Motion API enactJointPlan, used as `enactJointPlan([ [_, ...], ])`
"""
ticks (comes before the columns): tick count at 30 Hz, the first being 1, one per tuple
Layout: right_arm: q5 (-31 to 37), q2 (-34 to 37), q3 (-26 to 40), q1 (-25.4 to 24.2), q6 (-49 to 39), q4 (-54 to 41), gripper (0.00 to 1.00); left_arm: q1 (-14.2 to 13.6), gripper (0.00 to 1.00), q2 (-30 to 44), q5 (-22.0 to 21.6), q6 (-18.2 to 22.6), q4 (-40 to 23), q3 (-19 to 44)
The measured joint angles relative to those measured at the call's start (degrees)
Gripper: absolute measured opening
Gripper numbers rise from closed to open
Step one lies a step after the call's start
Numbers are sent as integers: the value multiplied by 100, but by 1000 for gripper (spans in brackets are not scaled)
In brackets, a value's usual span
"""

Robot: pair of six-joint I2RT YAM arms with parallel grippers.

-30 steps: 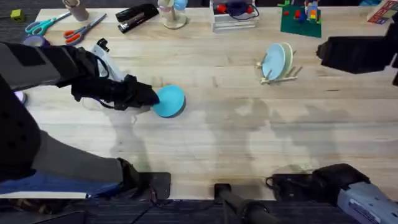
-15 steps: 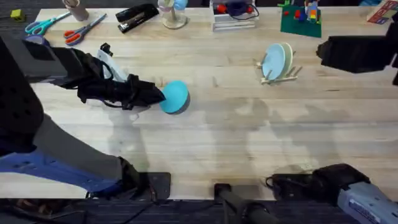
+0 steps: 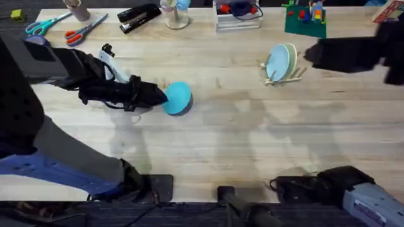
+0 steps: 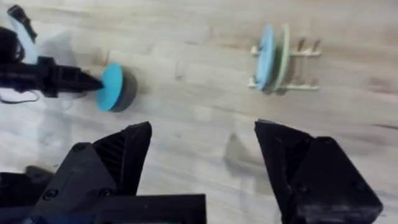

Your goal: Pick up the plates from the table one by one and place each into a slot on the dish rack.

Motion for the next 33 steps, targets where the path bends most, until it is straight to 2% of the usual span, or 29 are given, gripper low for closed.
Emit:
enactJointPlan([
  [11, -913, 1342, 0, 70, 379, 7, 995, 0, 40, 0, 0, 0, 0, 0],
  [19, -1083, 2416, 0, 639, 633, 346, 995, 0, 40, 0, 0, 0, 0, 0],
  [33, -1197, 4074, 0, 1686, 1154, 1678, 994, 0, 41, 0, 0, 0, 4, 0],
])
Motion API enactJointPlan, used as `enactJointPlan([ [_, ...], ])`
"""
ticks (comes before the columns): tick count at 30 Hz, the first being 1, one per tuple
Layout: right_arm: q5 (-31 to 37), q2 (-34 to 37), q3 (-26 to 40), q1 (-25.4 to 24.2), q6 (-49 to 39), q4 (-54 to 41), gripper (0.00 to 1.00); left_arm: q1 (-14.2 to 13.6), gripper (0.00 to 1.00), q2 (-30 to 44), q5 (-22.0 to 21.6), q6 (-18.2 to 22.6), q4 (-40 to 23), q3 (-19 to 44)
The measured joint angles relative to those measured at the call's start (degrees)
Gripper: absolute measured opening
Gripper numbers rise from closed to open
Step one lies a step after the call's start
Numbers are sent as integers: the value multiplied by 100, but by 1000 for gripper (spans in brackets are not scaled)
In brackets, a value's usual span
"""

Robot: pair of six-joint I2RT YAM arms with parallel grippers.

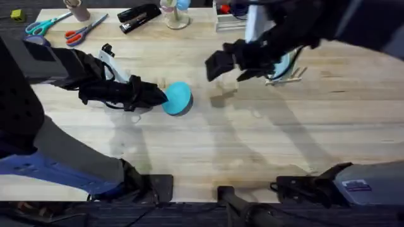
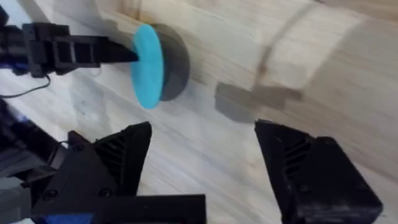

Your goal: Pick up the plates from the table one by one and place each into a slot on the dish rack.

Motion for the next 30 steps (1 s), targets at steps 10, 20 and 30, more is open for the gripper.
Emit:
enactJointPlan([
  [10, -621, 1042, 0, 279, 413, 932, 995, 0, 41, 0, 0, 0, 4, 0],
  [20, -793, 1508, 0, 570, 890, 1620, 994, 0, 41, -2, 0, 0, 7, 0],
  [30, -827, 1632, 0, 906, 1142, 2165, 994, 0, 41, 0, 0, 0, 7, 0],
])
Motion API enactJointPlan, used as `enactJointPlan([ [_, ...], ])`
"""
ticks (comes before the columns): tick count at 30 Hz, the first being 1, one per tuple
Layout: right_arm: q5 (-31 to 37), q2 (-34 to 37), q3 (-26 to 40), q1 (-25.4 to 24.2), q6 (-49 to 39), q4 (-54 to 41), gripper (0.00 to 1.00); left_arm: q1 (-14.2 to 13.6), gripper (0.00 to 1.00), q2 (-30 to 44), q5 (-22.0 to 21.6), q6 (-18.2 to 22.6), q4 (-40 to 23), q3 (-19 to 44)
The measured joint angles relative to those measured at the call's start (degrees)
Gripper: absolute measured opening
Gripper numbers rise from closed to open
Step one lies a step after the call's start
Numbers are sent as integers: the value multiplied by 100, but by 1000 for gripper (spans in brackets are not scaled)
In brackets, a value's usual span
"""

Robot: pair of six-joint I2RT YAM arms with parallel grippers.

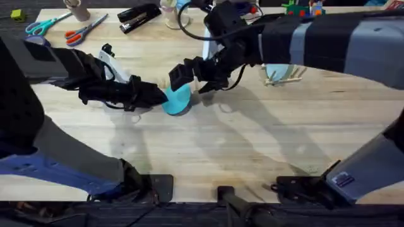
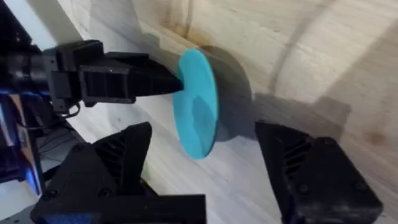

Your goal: Pick up the plates from the table one by one and place each into a slot on the dish rack.

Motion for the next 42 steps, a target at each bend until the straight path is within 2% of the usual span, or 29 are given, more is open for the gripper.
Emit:
enactJointPlan([
  [13, -1, 17, 0, 113, 454, 414, 995, 0, 40, 0, 0, 0, 0, 0],
  [20, -8, 398, 0, 246, 697, 533, 995, 0, 40, -1, 0, 0, 0, 0],
  [26, -21, 387, 0, 249, 724, 570, 994, 0, 40, 0, 0, 0, 0, 0],
  [29, -20, 387, 0, 250, 740, 566, 958, 0, 40, 0, 0, 0, 0, -2],
  [31, -22, 387, 0, 255, 738, 560, 878, 0, 40, 0, 0, 0, 0, 0],
  [36, -24, 387, 0, 256, 761, 559, 571, 0, 40, 0, 0, 0, 0, 0],
  [38, -24, 387, 0, 256, 780, 558, 400, 0, 40, 0, 0, 0, 0, 0],
  [40, 9, 387, 0, 252, 776, 527, 120, 4, 40, -2, 6, 0, -2, 0],
  [42, -78, 386, -2, 213, 816, 562, 40, 18, 40, 0, 20, 0, -9, 0],
])
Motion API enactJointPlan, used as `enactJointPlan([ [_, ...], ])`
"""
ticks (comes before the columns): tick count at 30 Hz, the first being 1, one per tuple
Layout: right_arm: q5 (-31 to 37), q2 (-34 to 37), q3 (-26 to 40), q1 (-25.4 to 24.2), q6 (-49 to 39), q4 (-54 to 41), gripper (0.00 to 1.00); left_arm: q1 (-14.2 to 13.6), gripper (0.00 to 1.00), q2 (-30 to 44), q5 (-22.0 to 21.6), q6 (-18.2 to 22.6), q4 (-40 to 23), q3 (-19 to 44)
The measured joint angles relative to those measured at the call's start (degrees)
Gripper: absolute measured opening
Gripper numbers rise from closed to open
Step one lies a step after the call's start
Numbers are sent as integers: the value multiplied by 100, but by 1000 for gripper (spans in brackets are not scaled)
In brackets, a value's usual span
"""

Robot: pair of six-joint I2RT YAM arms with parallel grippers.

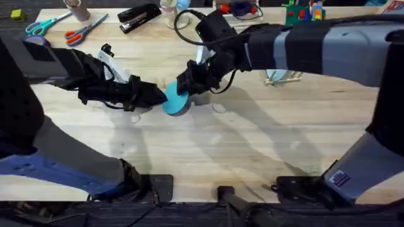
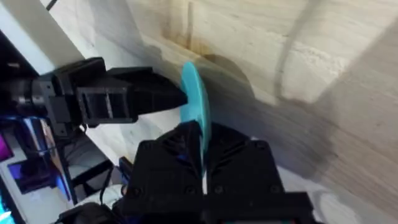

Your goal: Pick up the plates from the table one by one and place each into a slot on the dish rack.

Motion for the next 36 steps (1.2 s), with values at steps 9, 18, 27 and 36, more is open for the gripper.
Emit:
enactJointPlan([
  [9, -122, -10, 2, -6, 14, 17, 29, 8, 40, 0, 9, 0, -7, 0],
  [18, -269, -10, 2, -43, 12, 15, 28, -2, 40, 2, -69, 10, -202, 106],
  [27, -445, -48, 2, -422, -357, -90, 28, -46, 41, 209, -604, 570, -1485, 1180],
  [36, -458, -902, 0, -1011, -1116, -611, 28, -47, 40, -122, -802, 1148, -2504, 2238],
])
